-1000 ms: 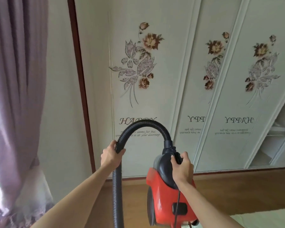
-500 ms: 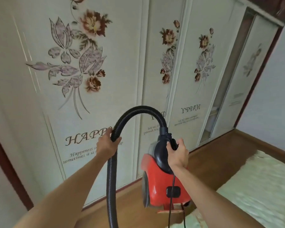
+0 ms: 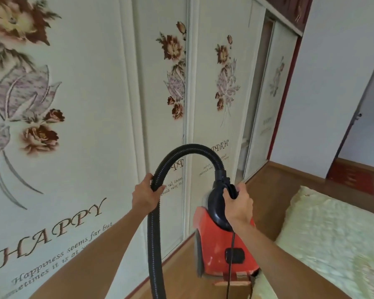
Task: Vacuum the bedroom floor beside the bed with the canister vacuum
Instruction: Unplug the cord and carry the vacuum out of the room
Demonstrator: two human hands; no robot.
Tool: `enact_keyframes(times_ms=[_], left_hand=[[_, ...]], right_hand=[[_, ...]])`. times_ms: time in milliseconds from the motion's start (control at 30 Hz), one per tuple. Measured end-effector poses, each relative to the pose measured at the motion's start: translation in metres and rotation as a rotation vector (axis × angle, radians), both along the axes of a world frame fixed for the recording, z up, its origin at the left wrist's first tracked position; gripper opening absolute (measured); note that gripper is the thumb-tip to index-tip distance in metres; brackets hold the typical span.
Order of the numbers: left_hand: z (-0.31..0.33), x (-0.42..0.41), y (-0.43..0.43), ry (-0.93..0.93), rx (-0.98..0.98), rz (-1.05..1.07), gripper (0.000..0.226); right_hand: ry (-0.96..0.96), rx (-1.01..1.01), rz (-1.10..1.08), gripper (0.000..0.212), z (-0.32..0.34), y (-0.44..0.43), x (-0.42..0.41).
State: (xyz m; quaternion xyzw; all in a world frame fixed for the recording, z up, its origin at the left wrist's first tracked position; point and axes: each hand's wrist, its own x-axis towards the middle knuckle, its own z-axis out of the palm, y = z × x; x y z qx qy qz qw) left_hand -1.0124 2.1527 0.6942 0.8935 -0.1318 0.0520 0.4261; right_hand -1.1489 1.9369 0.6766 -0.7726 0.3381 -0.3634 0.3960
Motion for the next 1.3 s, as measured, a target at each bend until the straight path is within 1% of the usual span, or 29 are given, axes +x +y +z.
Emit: enact_keyframes(times_ms=[300,433,567,700,900,967,1100,1300], left_hand=[[0.010,0.119,-0.120,-0.024,-0.027,-0.088,0.031],[0.006,0.157,-0.164,-0.019,-0.029,-0.149,0.030],[0.002,0.201,-0.204,-0.007,0.004,-0.201,0.032],[-0.006,0.248,-0.255,-0.004,0.019,-0.289,0.033],[-0.017,0.323,-0.336,-0.044,-0.042,-0.468,0.031],[-0.015,0.346,-0.362,-0.050,-0.091,-0.519,0.028],[-0.012,0.379,-0.413,-0.089,-0.125,-0.597,0.027],[-0.005,0.402,-0.489,-0.095,-0.128,-0.713,0.027]], right_hand=[[-0.051,0.039,-0.055,0.015,0.005,-0.094,0.100],[-0.044,0.042,-0.094,0.011,0.002,-0.131,0.131],[-0.004,0.060,-0.143,0.013,-0.001,-0.165,0.161],[0.022,0.074,-0.215,0.013,-0.006,-0.201,0.191],[0.041,0.094,-0.356,0.012,-0.012,-0.255,0.244],[0.056,0.108,-0.404,0.011,-0.011,-0.274,0.262],[0.035,0.104,-0.483,0.015,-0.006,-0.307,0.285],[0.003,0.115,-0.585,0.016,0.002,-0.360,0.302]])
